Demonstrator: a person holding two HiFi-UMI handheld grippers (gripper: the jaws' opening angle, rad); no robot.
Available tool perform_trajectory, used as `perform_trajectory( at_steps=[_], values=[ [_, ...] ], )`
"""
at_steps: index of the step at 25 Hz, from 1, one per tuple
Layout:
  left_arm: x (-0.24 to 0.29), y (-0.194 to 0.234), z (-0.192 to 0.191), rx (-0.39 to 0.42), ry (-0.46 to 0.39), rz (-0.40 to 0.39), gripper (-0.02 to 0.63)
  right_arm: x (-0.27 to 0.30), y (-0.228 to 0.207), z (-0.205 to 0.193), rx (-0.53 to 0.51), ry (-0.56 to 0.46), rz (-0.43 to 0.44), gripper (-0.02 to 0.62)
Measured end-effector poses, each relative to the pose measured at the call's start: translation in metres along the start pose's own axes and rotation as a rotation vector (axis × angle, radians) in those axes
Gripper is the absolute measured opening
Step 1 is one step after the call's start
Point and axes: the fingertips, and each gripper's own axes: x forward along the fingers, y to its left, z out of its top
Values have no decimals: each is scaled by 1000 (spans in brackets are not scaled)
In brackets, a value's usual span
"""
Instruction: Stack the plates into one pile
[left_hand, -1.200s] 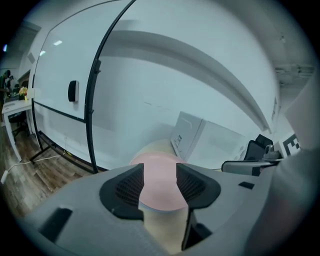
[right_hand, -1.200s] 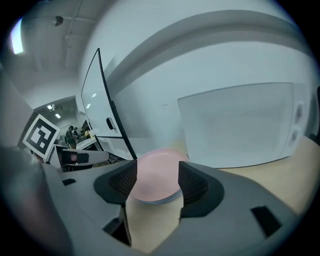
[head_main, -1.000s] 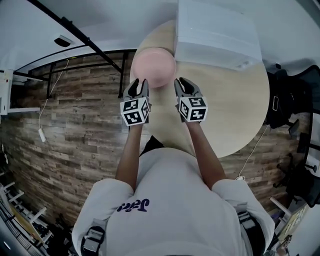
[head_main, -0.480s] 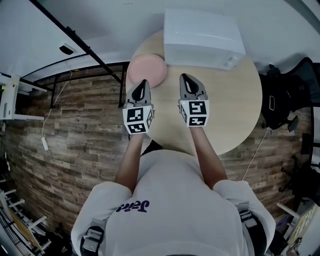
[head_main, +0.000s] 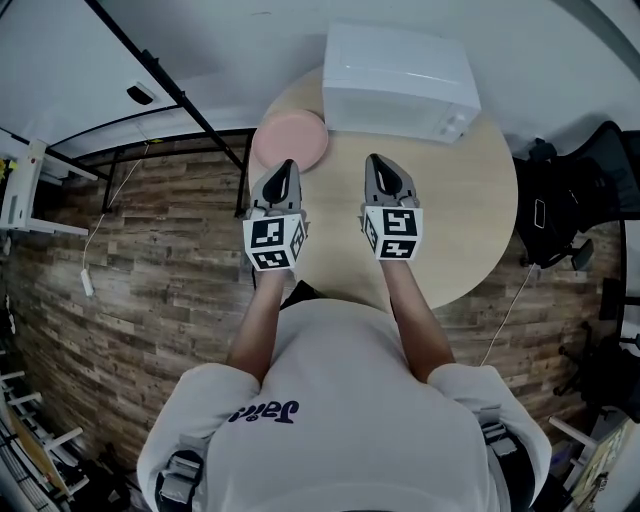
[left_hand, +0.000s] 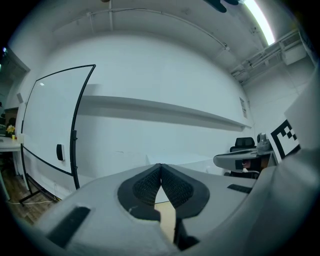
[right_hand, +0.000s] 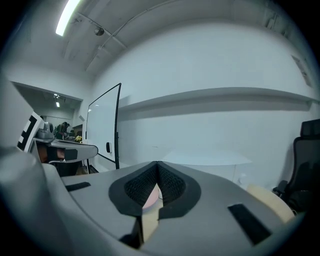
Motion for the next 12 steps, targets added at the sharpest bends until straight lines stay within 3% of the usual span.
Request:
perform_trajectory(
  at_steps=[12],
  values=[
    [-9, -19, -16, 15, 50, 8, 15, -10, -8, -14, 48, 2, 27, 15]
  ],
)
